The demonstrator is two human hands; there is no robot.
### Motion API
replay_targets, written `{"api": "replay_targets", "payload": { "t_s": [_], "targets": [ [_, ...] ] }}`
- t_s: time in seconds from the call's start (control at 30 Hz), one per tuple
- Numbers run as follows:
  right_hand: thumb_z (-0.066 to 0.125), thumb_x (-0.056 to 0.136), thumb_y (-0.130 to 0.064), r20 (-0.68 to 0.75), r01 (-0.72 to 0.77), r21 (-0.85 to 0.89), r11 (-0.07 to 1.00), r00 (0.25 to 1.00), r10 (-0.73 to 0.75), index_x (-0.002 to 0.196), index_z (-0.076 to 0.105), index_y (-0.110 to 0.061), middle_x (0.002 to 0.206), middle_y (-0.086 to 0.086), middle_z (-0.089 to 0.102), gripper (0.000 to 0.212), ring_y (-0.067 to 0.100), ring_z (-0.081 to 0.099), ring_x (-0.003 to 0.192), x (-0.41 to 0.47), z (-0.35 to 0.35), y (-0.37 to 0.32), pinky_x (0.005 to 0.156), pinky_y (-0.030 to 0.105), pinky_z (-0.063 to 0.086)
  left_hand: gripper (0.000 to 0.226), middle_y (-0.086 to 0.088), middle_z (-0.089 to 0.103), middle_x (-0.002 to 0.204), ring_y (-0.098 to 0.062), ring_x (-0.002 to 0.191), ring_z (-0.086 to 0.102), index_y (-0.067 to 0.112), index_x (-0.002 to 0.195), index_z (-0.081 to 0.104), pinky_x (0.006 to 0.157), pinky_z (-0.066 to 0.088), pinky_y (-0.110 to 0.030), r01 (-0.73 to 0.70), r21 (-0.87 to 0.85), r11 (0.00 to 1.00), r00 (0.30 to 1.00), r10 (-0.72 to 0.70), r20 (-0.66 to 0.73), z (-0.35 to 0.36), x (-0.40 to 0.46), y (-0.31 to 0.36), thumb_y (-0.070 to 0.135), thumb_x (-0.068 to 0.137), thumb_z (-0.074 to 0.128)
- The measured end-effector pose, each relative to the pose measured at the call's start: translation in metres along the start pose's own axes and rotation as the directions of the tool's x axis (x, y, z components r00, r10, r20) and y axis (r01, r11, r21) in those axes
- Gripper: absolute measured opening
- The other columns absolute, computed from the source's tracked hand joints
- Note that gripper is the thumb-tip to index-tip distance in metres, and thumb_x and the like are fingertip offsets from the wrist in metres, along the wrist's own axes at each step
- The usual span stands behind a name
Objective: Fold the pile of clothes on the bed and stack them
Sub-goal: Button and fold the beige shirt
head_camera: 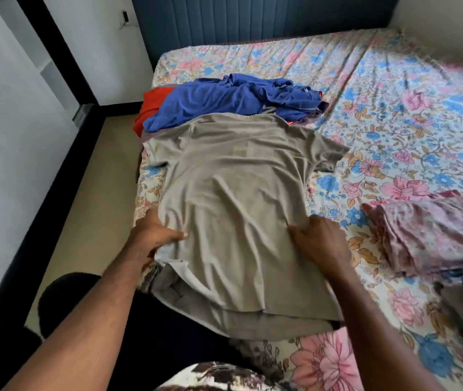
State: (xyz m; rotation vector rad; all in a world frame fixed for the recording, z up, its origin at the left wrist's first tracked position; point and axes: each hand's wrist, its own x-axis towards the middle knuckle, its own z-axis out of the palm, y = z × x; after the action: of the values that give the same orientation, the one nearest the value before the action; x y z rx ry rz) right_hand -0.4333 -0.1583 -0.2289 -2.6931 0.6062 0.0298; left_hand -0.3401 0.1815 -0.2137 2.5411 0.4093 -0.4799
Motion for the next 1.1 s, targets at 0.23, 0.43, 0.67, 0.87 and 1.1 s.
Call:
{"api": "replay_targets", "payload": {
  "t_s": [0.23, 0.43, 0.67, 0.87, 1.1],
  "targets": [
    [0.091, 0.065, -0.053, 0.299, -0.024, 0.095, 0.995, 0.954, -0.005, 0.105, 0.06, -0.01, 0.098, 0.005, 0.064, 0.066, 0.023, 0.06, 0.087, -0.043, -0.012, 0.038, 0.071, 0.036, 0.049, 0.126, -0.019, 0.058, 0.127, -0.034, 0.106, 0.064, 0.027, 0.157, -0.002, 0.083, 0.057, -0.044, -0.142, 0.164, 0.976, 0.946, 0.085, 0.313, -0.018, -0.035, -0.042, -0.01, 0.069, 0.081],
    [0.097, 0.065, -0.023, 0.266, -0.109, 0.357, 0.928, 0.964, 0.011, 0.128, 0.055, -0.012, 0.104, 0.006, 0.064, 0.077, 0.018, 0.061, 0.086, -0.072, -0.017, 0.05, 0.067, 0.033, 0.051, 0.08, -0.015, 0.063, 0.122, -0.026, 0.101, 0.068, 0.019, 0.148, 0.031, 0.075, 0.061, -0.038, -0.111, 0.101, 0.989, 0.966, 0.083, 0.245, -0.022, -0.048, -0.076, -0.002, 0.083, 0.074],
    [0.101, 0.054, -0.029, 0.203, -0.05, 0.237, 0.97, 0.979, 0.001, 0.131, 0.034, -0.024, 0.105, 0.014, 0.063, 0.102, 0.034, 0.066, 0.079, -0.1, -0.014, 0.046, 0.064, 0.049, 0.061, 0.12, -0.011, 0.057, 0.142, -0.03, 0.133, 0.05, 0.01, 0.149, 0.042, 0.116, 0.037, -0.05, -0.142, 0.033, 0.989, 0.92, 0.12, 0.372, -0.002, -0.057, -0.086, 0.098, 0.067, 0.042],
    [0.092, 0.063, -0.05, -0.065, 0.242, -0.18, 0.953, 0.964, -0.257, 0.134, 0.042, -0.033, 0.136, 0.005, 0.046, 0.089, 0.029, 0.05, 0.121, -0.116, -0.018, 0.018, 0.1, 0.054, 0.047, 0.087, 0.0, 0.061, 0.119, -0.025, 0.11, 0.061, 0.011, 0.128, 0.048, 0.093, 0.055, -0.045, -0.209, 0.305, 0.929, 0.956, 0.128, 0.264, -0.006, -0.07, -0.096, 0.027, 0.057, 0.097],
    [0.068, 0.084, -0.058, 0.189, 0.651, -0.056, 0.757, 0.752, -0.632, 0.129, 0.055, -0.042, 0.131, -0.019, 0.054, 0.049, 0.011, 0.052, 0.12, -0.128, 0.029, -0.011, 0.097, 0.038, 0.041, 0.012, 0.01, 0.05, 0.09, -0.003, 0.084, 0.047, 0.028, 0.087, 0.056, 0.083, 0.04, -0.027, -0.753, 0.279, 0.596, 0.653, 0.731, 0.199, 0.008, -0.105, -0.077, 0.023, 0.085, 0.067]
  ]
}}
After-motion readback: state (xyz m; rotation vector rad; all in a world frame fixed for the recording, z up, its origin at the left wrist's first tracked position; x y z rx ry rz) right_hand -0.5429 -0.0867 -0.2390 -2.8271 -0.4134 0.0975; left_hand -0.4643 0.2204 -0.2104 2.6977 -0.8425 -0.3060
